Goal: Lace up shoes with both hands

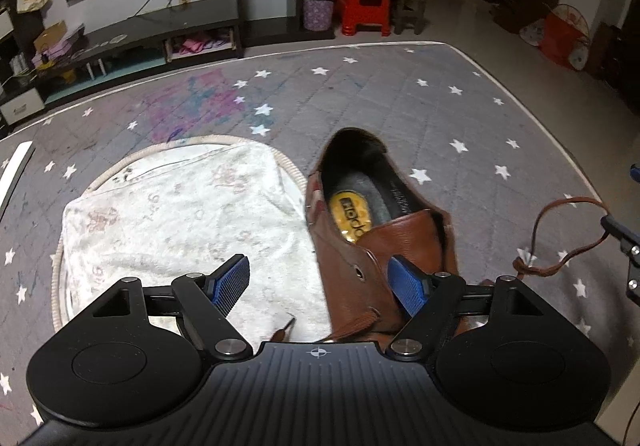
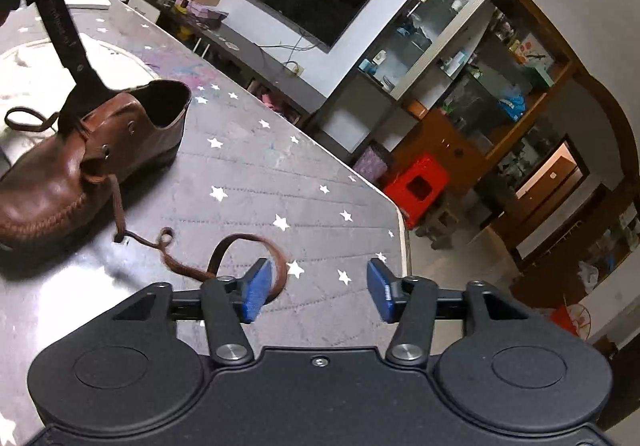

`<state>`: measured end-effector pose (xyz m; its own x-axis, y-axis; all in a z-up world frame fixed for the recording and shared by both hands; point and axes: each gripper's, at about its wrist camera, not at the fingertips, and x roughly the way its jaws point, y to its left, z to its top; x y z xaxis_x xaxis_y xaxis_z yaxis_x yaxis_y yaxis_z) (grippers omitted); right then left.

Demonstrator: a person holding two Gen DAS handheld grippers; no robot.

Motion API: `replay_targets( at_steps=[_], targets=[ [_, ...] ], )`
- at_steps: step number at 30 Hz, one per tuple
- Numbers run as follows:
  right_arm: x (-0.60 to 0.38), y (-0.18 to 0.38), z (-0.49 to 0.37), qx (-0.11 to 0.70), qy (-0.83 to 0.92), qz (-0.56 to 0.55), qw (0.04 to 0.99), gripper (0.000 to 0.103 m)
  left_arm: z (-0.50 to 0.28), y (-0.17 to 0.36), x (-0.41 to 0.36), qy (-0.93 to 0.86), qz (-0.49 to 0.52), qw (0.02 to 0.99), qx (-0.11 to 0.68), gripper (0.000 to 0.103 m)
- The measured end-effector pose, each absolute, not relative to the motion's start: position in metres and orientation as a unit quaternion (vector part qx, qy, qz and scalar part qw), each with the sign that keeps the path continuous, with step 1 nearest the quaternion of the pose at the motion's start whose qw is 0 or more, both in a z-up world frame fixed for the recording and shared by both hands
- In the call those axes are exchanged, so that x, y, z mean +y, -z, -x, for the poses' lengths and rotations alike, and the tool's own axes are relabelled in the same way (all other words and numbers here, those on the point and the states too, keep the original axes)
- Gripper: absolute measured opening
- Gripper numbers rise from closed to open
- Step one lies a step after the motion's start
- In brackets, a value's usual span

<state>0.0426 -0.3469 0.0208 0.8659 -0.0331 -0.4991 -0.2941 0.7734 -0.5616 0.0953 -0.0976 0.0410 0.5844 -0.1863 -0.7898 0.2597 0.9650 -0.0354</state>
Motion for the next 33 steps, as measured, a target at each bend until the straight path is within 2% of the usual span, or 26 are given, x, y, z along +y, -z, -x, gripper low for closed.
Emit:
replay_targets(
  at_steps=[9, 15, 20, 22, 24, 27, 31, 33],
  targets=[
    [-0.336, -0.039, -0.020, 0.217, -0.138, 0.289, 0.922, 0.059, -0.096, -0.053, -0.121, 0.152, -0.052, 0.889, 0.429, 0.077],
    [-0.302, -0.026, -0.017, 0.225, -0.219, 0.254, 0.915, 0.058, -0.098, -0.050, -0.139, 0.155, -0.065, 0.885, 0.434, 0.077],
    [-0.275, -0.012, -0.023, 0.232, -0.255, 0.222, 0.912, 0.049, -0.103, -0.046, -0.146, 0.158, -0.067, 0.883, 0.437, 0.077],
    [-0.272, -0.011, -0.025, 0.236, -0.255, 0.208, 0.914, 0.041, -0.106, -0.042, -0.148, 0.162, -0.067, 0.880, 0.441, 0.076],
    [-0.269, -0.009, -0.027, 0.240, -0.255, 0.195, 0.916, 0.040, -0.109, -0.038, -0.148, 0.161, -0.067, 0.878, 0.446, 0.063],
    [-0.264, -0.007, -0.031, 0.246, -0.256, 0.174, 0.919, 0.038, -0.112, -0.035, -0.147, 0.160, -0.064, 0.876, 0.451, 0.056],
    [-0.258, -0.004, -0.036, 0.254, -0.256, 0.146, 0.921, 0.034, -0.114, -0.035, -0.145, 0.162, -0.060, 0.874, 0.453, 0.056],
    [-0.254, -0.003, -0.038, 0.257, -0.256, 0.133, 0.922, 0.028, -0.112, -0.036, -0.146, 0.166, -0.064, 0.875, 0.450, 0.056]
  ],
)
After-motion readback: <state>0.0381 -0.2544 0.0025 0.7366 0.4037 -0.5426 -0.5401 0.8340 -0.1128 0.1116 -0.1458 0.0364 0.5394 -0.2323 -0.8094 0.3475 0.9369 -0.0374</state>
